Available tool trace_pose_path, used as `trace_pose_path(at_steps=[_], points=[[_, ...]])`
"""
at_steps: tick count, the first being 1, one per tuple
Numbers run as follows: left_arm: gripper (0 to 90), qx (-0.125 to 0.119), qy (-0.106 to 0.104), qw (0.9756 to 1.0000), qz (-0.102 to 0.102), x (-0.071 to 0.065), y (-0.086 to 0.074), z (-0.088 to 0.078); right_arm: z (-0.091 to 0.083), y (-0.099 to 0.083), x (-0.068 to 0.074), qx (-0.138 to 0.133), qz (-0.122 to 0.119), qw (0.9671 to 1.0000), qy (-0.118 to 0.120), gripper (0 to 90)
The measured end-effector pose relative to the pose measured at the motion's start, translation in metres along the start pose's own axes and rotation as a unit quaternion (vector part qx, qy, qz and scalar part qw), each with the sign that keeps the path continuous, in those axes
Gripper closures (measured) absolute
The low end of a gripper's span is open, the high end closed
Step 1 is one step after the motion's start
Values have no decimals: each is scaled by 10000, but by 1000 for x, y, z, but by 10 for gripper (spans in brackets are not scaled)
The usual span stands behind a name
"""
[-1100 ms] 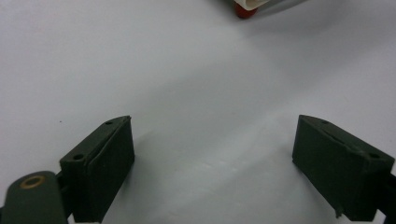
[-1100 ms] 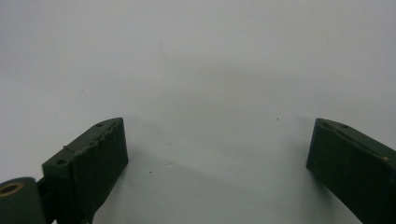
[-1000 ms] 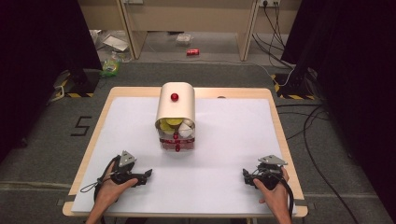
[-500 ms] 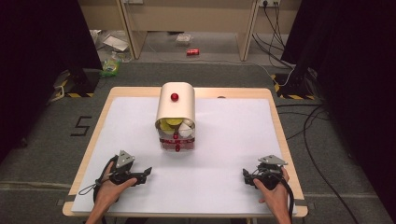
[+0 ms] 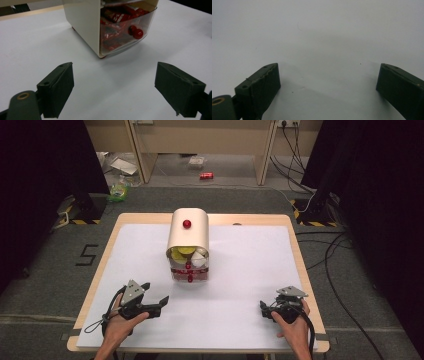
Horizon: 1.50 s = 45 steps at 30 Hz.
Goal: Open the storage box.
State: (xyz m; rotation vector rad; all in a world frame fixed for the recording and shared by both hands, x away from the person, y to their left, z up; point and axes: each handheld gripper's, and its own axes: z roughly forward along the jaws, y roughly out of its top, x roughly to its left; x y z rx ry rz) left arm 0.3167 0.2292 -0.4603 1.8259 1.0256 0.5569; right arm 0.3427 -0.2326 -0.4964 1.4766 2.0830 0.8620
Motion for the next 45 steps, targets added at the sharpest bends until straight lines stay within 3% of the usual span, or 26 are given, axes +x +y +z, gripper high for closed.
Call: trace_pose_path(at_steps=[6,14,30,41,45], points=[[156,-281,-97,9995,67,-14,12,-4,0,0,0,-1,2,10000,1,54],[154,-420,-221,9987,200,-26,22,-3,0,0,0,2,16,10000,2,54],[161,-693,-288,9966,339,-37,45,-1,0,0,0,1,10,10000,3,53],[153,-834,-400,9942,542,-47,61,3,0,0,0,6,19,10000,0,53],[152,-933,-455,9922,687,-53,71,6,0,0,0,4,19,10000,2,53]])
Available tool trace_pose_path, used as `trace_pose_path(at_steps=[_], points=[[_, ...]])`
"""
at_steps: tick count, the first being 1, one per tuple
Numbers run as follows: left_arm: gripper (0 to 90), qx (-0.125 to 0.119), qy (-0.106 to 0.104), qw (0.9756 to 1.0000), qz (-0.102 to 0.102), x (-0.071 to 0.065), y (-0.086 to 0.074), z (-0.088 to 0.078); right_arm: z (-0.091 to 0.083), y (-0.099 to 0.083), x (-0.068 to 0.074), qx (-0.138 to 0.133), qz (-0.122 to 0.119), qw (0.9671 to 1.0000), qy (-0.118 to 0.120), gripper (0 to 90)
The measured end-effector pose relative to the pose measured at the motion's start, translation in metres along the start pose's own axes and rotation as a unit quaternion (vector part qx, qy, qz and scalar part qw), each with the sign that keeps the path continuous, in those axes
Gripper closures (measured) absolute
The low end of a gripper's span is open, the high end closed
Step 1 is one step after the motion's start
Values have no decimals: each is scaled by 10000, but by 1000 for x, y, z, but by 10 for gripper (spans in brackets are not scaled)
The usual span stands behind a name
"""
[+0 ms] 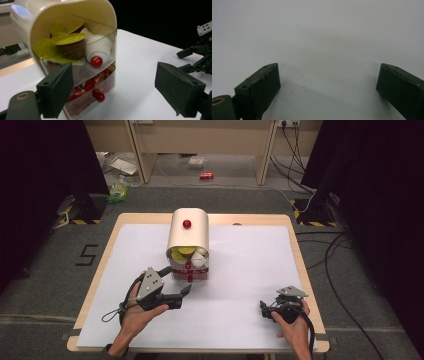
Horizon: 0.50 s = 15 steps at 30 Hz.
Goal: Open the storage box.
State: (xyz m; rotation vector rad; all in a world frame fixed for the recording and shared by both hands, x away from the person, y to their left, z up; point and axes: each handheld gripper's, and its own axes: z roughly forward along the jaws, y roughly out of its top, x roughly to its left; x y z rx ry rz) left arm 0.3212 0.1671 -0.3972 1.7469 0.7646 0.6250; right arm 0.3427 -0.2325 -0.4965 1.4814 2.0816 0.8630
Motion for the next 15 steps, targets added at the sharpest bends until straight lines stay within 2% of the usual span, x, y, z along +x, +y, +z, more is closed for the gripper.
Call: trace_pose_path(at_steps=[6,15], points=[[151,-98,-62,9999,54,0,5,7,0,0,0,0,-9,10000,-1,53],[151,-150,-17,9999,-21,4,14,23,0,0,0,2,0,10000,1,52]])
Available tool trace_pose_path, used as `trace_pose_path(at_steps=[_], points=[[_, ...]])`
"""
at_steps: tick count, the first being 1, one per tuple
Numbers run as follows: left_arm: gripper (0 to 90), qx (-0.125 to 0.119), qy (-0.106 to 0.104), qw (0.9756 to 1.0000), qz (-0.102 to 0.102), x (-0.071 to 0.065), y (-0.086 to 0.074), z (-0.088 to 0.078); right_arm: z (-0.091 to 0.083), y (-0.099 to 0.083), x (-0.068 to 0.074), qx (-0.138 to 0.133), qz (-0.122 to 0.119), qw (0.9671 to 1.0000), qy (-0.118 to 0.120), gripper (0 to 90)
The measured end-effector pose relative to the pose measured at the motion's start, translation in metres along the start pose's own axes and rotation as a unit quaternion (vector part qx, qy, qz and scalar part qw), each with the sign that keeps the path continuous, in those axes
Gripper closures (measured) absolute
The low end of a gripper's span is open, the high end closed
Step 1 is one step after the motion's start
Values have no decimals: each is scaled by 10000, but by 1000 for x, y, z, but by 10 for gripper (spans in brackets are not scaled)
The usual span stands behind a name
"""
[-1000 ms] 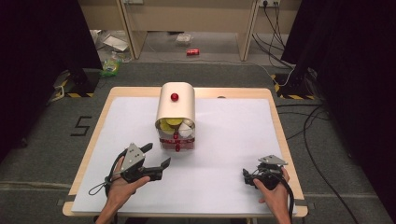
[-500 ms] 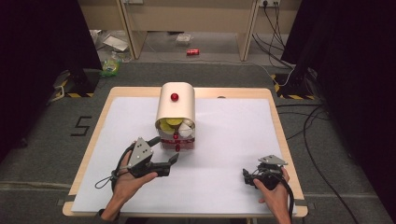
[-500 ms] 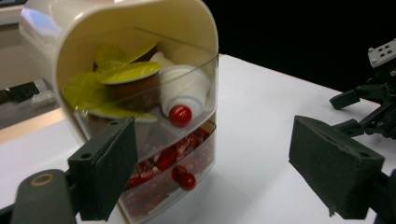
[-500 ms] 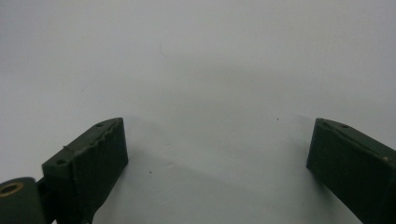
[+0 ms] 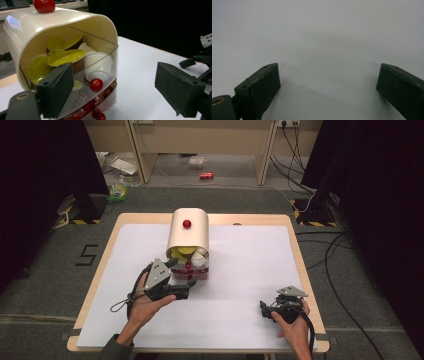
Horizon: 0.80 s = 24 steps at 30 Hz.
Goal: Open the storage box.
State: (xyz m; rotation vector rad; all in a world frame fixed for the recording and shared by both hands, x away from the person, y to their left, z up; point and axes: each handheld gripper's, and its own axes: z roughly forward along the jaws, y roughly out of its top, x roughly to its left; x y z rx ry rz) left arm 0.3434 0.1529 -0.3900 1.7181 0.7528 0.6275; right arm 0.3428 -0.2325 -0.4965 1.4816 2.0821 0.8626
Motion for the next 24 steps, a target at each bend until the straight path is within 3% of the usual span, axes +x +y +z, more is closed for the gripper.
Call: trace_pose_path(at_steps=[19,24], points=[[153,-86,217,9997,-4,11,7,26,0,0,0,-3,-8,10000,2,52],[153,-215,326,9992,-21,16,7,30,0,0,0,3,-4,10000,3,51]])
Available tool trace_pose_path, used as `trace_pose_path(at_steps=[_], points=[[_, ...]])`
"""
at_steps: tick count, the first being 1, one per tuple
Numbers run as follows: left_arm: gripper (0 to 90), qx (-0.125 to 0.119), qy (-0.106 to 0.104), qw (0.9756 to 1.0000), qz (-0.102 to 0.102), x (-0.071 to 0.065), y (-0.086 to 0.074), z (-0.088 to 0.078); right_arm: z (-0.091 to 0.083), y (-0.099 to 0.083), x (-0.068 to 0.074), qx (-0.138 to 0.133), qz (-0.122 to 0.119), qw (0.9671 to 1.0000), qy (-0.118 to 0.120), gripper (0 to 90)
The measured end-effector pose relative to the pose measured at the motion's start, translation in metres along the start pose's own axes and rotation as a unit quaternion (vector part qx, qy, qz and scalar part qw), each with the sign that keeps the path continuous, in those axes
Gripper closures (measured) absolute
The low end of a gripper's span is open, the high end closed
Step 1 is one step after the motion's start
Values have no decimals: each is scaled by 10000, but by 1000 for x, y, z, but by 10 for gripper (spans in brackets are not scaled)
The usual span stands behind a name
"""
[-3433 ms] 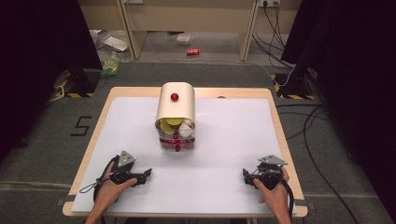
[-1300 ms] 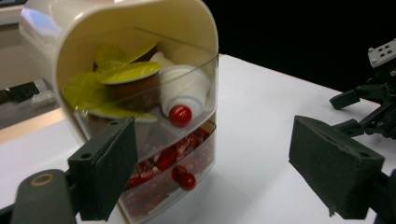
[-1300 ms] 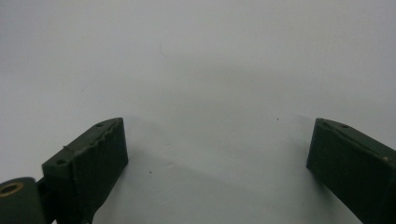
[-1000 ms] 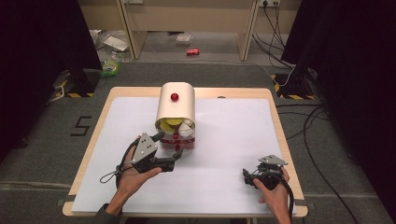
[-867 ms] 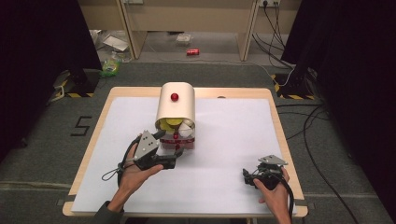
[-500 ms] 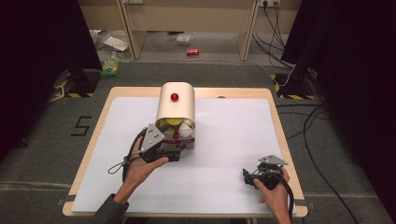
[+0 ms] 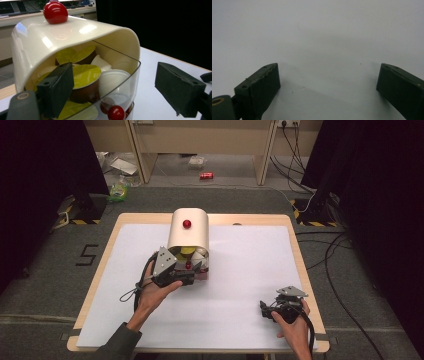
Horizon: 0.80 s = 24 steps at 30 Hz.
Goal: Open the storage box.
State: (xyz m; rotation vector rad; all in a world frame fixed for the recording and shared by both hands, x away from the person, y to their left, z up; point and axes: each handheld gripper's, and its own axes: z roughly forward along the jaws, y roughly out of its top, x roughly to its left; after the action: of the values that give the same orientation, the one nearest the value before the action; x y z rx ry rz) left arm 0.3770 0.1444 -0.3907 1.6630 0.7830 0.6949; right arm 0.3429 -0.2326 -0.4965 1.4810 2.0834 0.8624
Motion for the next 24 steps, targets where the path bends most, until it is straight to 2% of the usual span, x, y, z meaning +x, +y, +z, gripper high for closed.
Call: trace_pose_path(at_steps=[4,6,8,16,24], points=[[152,-32,83,10000,29,3,0,2,0,0,0,-1,-5,10000,-6,51],[164,-67,73,9999,-42,4,-1,2,0,0,0,-5,-6,10000,-1,51],[154,-29,127,9999,85,2,-1,4,0,0,0,-2,-6,10000,-4,51],[152,-49,124,9999,64,0,-3,8,0,0,0,-3,2,10000,-1,51],[154,69,122,9999,66,-4,-7,11,0,0,0,-2,3,10000,-2,51]])
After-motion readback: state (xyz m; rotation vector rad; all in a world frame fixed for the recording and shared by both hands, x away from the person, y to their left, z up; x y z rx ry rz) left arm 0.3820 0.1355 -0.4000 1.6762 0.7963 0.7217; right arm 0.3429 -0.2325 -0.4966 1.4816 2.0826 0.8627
